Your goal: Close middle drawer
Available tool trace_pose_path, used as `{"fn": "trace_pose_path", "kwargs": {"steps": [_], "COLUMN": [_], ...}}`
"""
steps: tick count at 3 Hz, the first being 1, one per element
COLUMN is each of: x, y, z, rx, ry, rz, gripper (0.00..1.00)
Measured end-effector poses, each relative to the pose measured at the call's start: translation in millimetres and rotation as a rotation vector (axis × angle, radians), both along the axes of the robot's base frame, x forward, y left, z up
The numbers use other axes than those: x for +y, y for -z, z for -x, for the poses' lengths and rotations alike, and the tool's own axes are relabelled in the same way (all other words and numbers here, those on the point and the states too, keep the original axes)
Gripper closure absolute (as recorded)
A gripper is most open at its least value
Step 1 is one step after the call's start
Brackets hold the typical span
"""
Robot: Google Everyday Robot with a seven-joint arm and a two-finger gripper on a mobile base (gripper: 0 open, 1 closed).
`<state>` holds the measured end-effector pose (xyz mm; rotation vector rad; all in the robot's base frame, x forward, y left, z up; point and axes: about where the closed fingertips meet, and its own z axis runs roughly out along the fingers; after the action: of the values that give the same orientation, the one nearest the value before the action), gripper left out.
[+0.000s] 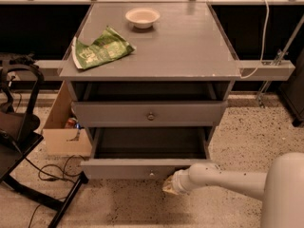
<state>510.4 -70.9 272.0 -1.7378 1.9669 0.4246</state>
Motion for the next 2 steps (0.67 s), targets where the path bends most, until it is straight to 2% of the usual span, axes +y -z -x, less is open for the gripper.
{"fn": "trace_pose_path", "kwargs": {"steps": [1, 2], "x": [-3, -12], "y": [-8, -28], "z": [-18, -68], "rx": [-0.023, -0.073], "ry": [0.0, 0.012], "rz": [0.008, 0.033], "gripper": [1.0, 1.0]}}
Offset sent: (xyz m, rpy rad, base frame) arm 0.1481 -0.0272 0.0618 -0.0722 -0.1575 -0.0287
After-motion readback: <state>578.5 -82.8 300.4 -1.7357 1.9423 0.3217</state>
